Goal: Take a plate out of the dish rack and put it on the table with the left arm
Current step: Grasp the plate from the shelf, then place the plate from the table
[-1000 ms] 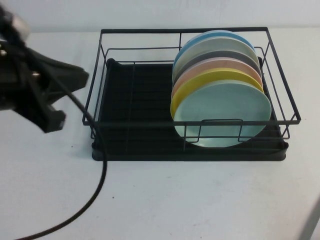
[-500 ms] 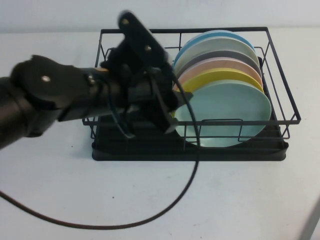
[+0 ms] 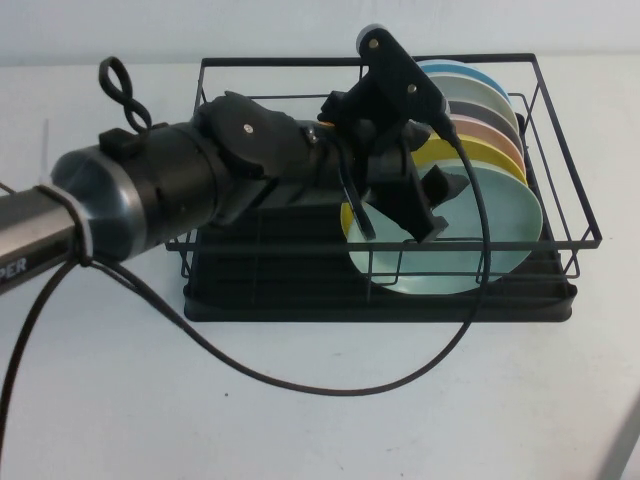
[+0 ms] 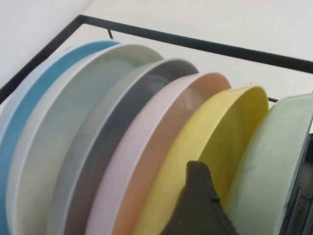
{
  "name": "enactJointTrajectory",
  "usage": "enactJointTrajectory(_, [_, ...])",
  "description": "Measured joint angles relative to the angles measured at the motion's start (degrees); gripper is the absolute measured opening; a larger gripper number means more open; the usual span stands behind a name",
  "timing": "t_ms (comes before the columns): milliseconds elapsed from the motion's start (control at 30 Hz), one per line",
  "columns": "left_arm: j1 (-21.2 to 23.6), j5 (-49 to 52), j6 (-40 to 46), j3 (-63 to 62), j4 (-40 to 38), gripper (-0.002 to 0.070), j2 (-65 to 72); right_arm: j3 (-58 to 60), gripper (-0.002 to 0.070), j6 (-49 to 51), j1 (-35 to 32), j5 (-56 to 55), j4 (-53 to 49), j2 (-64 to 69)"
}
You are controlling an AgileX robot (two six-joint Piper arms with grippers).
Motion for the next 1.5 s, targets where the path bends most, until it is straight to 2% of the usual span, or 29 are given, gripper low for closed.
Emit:
enactJointTrajectory(300, [-0.2, 0.6, 0.3, -1.2, -0.2, 0.0449, 3.8, 0.0, -0.0021, 0.0, 0.0, 0.0, 0.0, 0.0])
enactJointTrajectory(367, [-0.2, 0.2, 0.4, -1.2, -0.2, 0.0426, 4.0, 0.0, -0.0021, 0.0, 0.0, 0.0, 0.0, 0.0])
enactJointTrajectory(433, [-0.2, -0.2, 0.5, -1.2, -0.2, 0.0365, 4.1, 0.0, -0.0021, 0.0, 0.0, 0.0, 0.0, 0.0])
enactJointTrajectory(567, [-0.2, -1.6, 2.0, -1.3, -0.1, 0.0138, 4.1, 0.0, -0.0020, 0.0, 0.0, 0.0, 0.0, 0.0])
enactJointTrajectory(600, [-0.2, -1.6, 3.1, -1.3, 0.6, 0.0115, 4.1, 0.0, -0.0020, 0.0, 0.0, 0.0, 0.0, 0.0])
enactJointTrajectory(833, [-0.2, -1.0, 4.4, -1.5, 1.1, 0.0107, 2.7, 0.0, -0.0020, 0.0, 0.0, 0.0, 0.0, 0.0])
enactJointTrajectory(1067, [-0.2, -0.4, 5.4, -3.3, 0.7, 0.0074, -6.1, 0.0, -0.0020, 0.0, 0.0, 0.0, 0.0, 0.0])
enactJointTrajectory(1167, [-0.2, 0.6, 0.8, -3.8, 0.4, 0.0074, -12.8, 0.0, -0.0020, 0.0, 0.0, 0.0, 0.0, 0.0])
enactJointTrajectory(1267, [0.2, 5.2, -10.9, -3.9, 0.4, 0.0074, -18.7, 0.0, -0.0021, 0.0, 0.0, 0.0, 0.0, 0.0])
enactJointTrajectory(1367, [2.1, 16.2, -24.7, -4.2, 1.5, 0.0074, -22.7, 0.0, -0.0020, 0.0, 0.0, 0.0, 0.0, 0.0])
enactJointTrajectory(1500, [6.1, 35.6, -38.9, -4.3, 8.2, 0.0074, -24.4, 0.0, -0.0020, 0.0, 0.0, 0.0, 0.0, 0.0])
